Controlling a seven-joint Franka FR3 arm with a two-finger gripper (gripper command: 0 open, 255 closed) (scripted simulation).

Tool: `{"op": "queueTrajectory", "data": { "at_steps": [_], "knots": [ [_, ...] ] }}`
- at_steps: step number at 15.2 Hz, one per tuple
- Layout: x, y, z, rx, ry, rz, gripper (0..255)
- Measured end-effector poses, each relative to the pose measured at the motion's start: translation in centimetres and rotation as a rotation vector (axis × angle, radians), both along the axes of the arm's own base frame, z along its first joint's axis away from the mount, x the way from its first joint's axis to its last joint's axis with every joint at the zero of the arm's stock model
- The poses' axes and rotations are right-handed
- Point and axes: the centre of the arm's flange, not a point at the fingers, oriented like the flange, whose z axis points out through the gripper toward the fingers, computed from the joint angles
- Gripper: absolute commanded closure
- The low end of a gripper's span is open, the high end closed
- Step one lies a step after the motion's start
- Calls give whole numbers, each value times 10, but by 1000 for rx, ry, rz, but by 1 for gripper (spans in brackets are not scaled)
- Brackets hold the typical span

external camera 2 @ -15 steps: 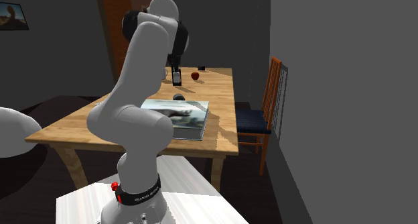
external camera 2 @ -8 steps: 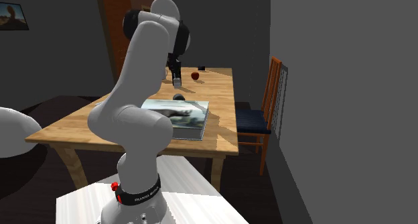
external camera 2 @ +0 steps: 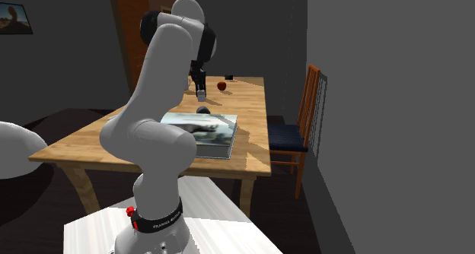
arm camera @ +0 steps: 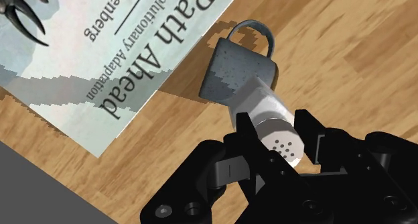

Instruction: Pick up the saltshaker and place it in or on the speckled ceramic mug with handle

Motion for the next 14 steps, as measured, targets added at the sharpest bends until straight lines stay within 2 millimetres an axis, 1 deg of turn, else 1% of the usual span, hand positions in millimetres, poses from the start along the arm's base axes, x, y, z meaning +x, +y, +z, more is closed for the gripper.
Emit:
{"op": "queueTrajectory", "data": {
  "at_steps": [6, 8, 9, 10, 12, 14],
  "knots": [
    [0, 0, 0, 0, 0, 0, 0],
    [-1, 2, 15, 1, -1, 0, 0],
    [-1, 3, 30, 2, -1, 1, 0],
    [0, 4, 40, 2, -1, 0, 0],
    [-1, 5, 47, 1, -1, 0, 0],
    [0, 5, 49, 0, 0, 0, 0]
  ]
}}
